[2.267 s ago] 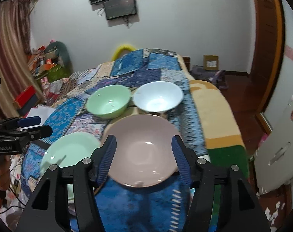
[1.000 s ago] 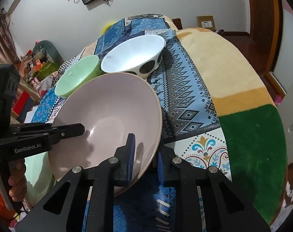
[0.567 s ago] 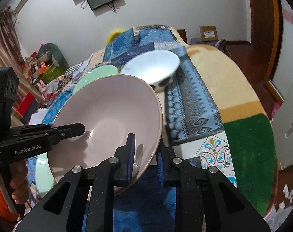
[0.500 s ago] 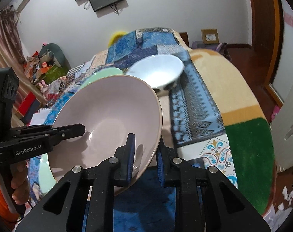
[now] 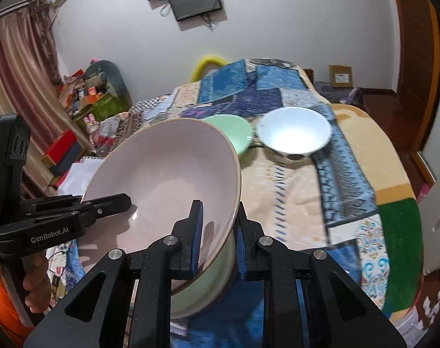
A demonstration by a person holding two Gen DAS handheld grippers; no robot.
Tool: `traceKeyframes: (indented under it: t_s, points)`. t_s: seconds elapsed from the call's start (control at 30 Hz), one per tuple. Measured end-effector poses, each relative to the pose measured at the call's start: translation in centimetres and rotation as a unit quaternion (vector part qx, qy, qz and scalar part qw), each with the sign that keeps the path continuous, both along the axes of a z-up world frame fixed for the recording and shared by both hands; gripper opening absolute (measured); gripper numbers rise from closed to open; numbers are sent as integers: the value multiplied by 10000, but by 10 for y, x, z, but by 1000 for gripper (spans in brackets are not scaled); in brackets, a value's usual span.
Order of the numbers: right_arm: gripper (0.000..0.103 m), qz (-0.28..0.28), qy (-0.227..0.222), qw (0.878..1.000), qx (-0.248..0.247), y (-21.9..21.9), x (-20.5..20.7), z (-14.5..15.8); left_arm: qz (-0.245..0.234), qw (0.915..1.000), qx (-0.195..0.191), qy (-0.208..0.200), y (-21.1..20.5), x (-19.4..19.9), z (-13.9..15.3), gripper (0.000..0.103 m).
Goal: Organize plates and bowls
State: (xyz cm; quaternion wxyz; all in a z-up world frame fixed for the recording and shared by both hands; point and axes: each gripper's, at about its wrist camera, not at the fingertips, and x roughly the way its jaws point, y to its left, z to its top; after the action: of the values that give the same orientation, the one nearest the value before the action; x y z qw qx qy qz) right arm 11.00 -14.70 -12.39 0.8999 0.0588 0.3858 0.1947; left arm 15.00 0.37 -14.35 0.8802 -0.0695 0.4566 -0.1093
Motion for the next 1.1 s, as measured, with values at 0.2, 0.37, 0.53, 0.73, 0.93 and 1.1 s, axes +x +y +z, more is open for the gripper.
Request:
traceKeyframes:
  t_s: [0.2,0.37,0.53,0.73,0.93,1.1]
  points:
    - [18,329,-20,9995,-27,38,-4,1,335,9994,-14,-9,37,-24,1,18]
    - [18,609,26,9981,-59,71,-7,-2,666,9978,-53,41,72,-42,-4,18]
    - [18,889,98,9959,-91,103,-9,-8,982,9951,-51,99,107,-59,-13,18]
    - [18,1211,273,9922,-141,138,-8,-20,1313,9911,-31,208,141,-74,-26,18]
    - [18,1493,505,9873,-196,166,-7,-38,1576,9867,-54,391,167,-81,-44,18]
    - [18,1675,678,9831,-302,187,-4,-52,1737,9832,-75,547,184,-84,-59,18]
